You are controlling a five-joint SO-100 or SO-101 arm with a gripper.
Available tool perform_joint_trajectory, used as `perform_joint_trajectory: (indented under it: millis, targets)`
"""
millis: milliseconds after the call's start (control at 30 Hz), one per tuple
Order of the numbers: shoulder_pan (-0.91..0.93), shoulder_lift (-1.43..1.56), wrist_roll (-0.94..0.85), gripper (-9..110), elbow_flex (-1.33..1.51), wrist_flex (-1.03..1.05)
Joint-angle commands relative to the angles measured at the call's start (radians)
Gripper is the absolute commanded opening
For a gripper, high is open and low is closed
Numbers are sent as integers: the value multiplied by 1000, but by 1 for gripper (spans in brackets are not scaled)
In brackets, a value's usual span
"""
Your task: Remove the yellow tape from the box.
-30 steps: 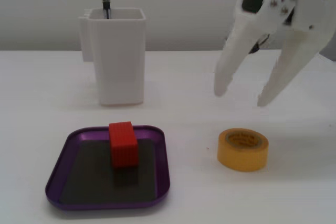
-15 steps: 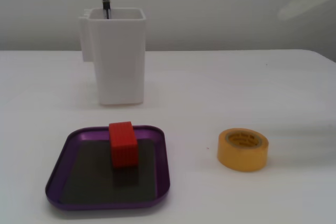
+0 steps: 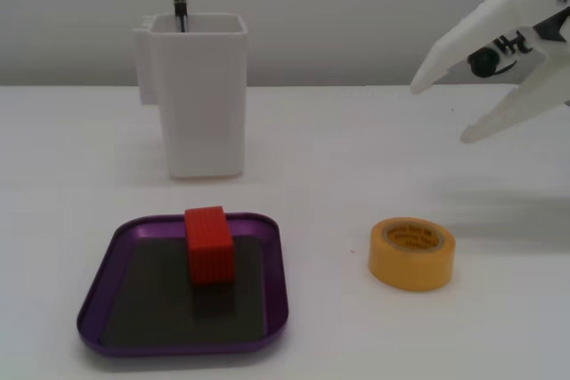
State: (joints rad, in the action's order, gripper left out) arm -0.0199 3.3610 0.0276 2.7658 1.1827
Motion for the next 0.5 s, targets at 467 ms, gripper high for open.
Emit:
perform_joint_trajectory:
  millis: [467]
  targets:
    - [6,54,-3,-2,316,12]
